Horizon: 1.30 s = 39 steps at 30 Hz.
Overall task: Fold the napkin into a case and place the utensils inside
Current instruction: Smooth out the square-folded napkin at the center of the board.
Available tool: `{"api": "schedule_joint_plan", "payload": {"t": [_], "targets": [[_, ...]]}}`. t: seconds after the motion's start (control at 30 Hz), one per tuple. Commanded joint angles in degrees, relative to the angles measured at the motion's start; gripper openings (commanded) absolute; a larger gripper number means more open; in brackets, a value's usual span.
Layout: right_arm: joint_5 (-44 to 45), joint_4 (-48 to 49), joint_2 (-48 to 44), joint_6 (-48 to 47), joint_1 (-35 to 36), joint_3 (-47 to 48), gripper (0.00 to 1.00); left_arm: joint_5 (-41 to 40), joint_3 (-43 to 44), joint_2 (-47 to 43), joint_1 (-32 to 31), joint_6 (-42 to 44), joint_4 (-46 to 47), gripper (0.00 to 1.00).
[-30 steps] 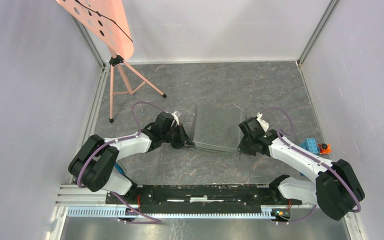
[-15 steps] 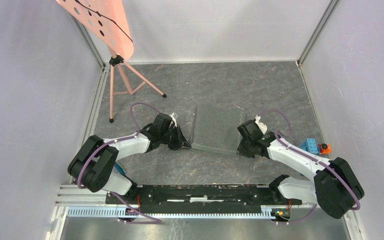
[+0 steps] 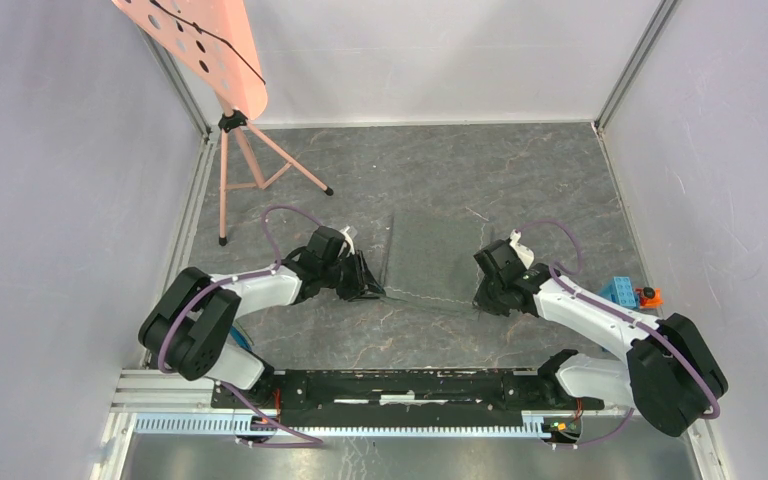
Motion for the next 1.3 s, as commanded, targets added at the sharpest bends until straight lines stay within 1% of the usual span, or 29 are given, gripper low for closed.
{"api": "schedule_joint_plan", "payload": {"t": [0.0,0.2,0.27,0.33,0.47,0.57,0.7,0.87,1.17,1.23,1.27], "targets": [[-0.24,0.92,0.21,0.71,0.55,-0.21,0.0,2.25,1.41,0.31,0.15,1.26,3.31,0.32],[-0.34,1.14,0.47,0.62,0.56,-0.1,0.0,2.83,1.53,1.52,0.14,0.85,4.6,0.33],[-0.37,1.13,0.55,0.63,0.63,0.05,0.0,3.26,1.39,2.19,0.14,0.42,5.45,0.31],[-0.35,1.11,0.63,0.58,0.64,0.16,0.0,3.62,1.41,2.43,0.14,-0.06,6.12,0.27],[-0.41,0.85,0.57,0.38,0.63,0.59,0.0,1.99,1.14,0.49,0.15,-0.22,5.5,0.14],[-0.41,0.38,0.12,0.32,0.65,0.78,0.0,0.03,0.9,-2.41,0.23,0.58,3.04,0.1],[-0.68,0.2,-0.5,0.3,0.74,0.78,0.0,-1.16,0.64,-4.08,0.23,1.79,0.07,0.08],[-0.78,0.64,-0.95,0.53,0.84,0.28,0.0,-1.01,-0.69,-4.43,0.19,1.26,0.51,0.07],[-1.35,2.66,-0.02,0.79,1.1,-1.27,0.0,-2.2,-1.29,-1.87,0.24,1.51,0.76,0.06],[-1.18,2.58,-0.06,0.78,1.16,-1.65,0.02,-1.86,-1.18,-0.91,0.18,1.53,1.18,0.07],[-0.9,2.37,-0.18,0.65,1.18,-1.9,0.05,-1.1,-1.02,-0.34,0.22,1.53,1.5,0.08]]}}
